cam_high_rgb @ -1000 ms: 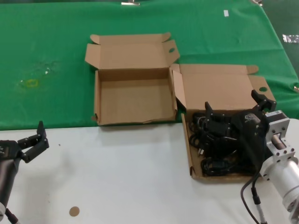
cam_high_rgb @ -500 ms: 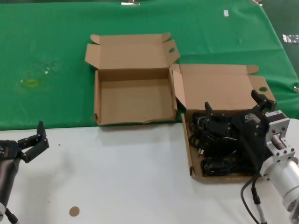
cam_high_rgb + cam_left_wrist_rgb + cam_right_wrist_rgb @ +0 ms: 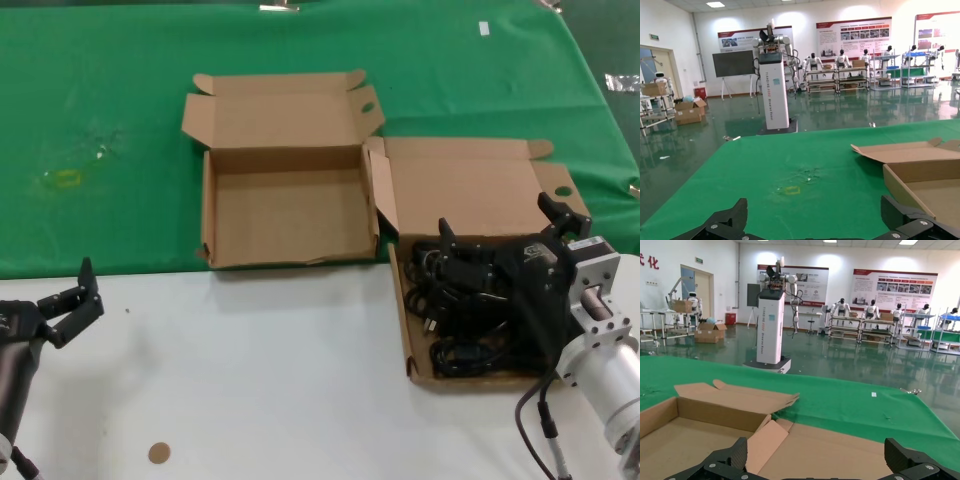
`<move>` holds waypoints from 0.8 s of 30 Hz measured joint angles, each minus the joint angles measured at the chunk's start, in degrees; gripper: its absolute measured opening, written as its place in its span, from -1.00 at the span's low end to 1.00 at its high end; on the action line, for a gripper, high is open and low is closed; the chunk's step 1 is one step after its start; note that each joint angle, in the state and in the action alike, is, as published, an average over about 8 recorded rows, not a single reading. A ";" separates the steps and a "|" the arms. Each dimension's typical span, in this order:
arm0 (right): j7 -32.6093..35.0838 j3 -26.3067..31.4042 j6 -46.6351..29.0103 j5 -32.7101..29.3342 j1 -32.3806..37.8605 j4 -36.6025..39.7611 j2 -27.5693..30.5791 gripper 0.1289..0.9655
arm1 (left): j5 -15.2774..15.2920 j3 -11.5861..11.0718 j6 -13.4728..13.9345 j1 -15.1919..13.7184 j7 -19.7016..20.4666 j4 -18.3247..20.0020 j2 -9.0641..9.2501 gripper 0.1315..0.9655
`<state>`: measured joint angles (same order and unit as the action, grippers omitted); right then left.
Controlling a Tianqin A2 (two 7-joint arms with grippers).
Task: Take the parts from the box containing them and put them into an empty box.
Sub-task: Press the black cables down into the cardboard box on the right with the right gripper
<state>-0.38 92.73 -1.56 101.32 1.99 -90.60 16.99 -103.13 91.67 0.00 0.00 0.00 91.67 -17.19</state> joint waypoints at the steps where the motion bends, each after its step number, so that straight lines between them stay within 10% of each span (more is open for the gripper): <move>1: 0.00 0.00 0.00 0.00 0.00 0.00 0.00 1.00 | 0.00 0.00 0.00 0.00 0.00 0.00 0.00 0.95; 14: -0.83 2.18 1.64 1.72 0.29 -0.91 3.32 1.00 | 0.00 0.00 0.00 0.00 0.00 0.00 0.00 0.67; 24: -0.92 14.07 6.55 11.96 2.51 -4.80 20.74 1.00 | 0.00 0.00 0.00 0.00 0.00 0.00 0.00 0.19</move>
<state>-1.30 106.80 4.99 113.29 4.50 -95.40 37.73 -103.13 91.68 0.00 0.00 0.00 91.67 -17.19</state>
